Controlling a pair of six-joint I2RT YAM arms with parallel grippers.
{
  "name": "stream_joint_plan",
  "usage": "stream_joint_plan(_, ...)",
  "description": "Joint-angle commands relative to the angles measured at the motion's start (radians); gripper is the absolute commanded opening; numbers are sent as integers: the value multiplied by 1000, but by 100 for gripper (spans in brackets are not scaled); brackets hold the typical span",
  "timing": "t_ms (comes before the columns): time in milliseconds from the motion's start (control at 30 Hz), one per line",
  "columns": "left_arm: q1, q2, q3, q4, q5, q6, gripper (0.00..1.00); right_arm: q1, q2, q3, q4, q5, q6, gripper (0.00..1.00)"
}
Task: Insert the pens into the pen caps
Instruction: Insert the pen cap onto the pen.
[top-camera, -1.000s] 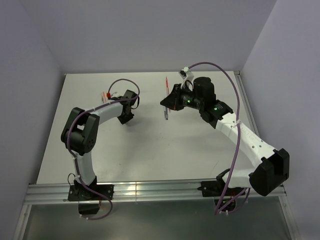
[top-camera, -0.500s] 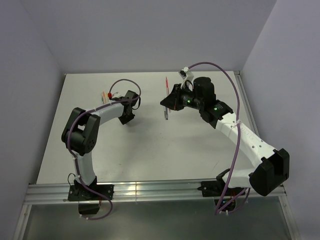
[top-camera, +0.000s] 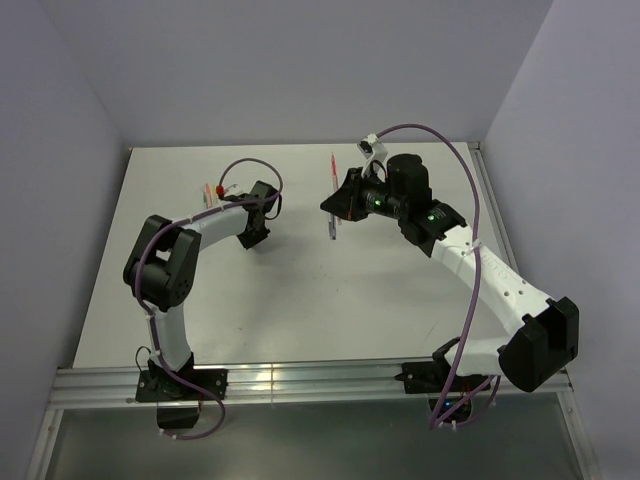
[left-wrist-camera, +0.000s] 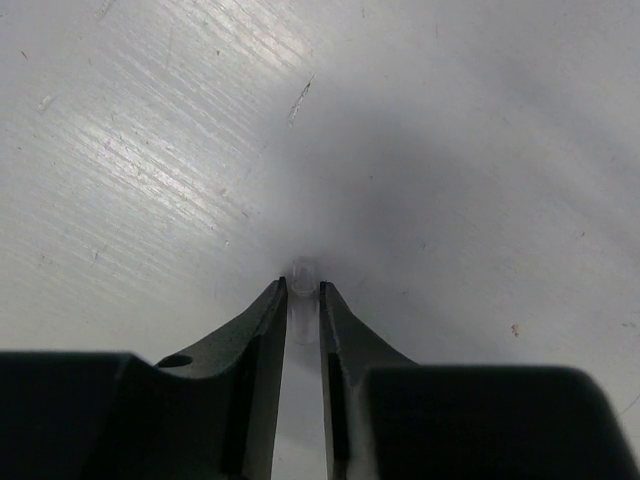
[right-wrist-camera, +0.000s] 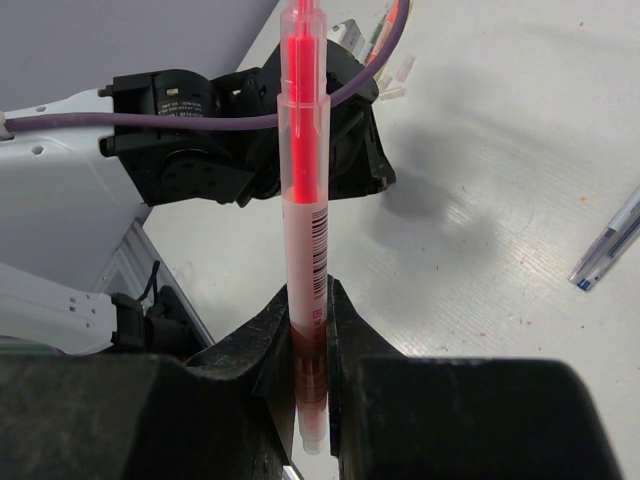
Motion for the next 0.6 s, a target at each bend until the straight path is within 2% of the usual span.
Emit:
stream_joint_plan(0, -15, 97, -48, -75, 128, -1, 23, 2, -19, 53, 11, -13, -17, 0)
stream_joint_plan(67, -17, 100, -43, -75, 131, -1, 20, 2, -16, 53, 11, -13, -19, 0)
stream_joint_plan(200, -15, 95, -28, -78, 137, 3, 0, 2, -11, 52, 17, -26, -13, 0)
stream_joint_plan(400, 1, 11, 58, -86, 186, 63, 0, 4, 0, 53, 19, -28, -14, 0)
stream_joint_plan(567, 28, -75, 245, -34, 281, 207, 0, 5, 0, 52, 26, -13, -21, 0)
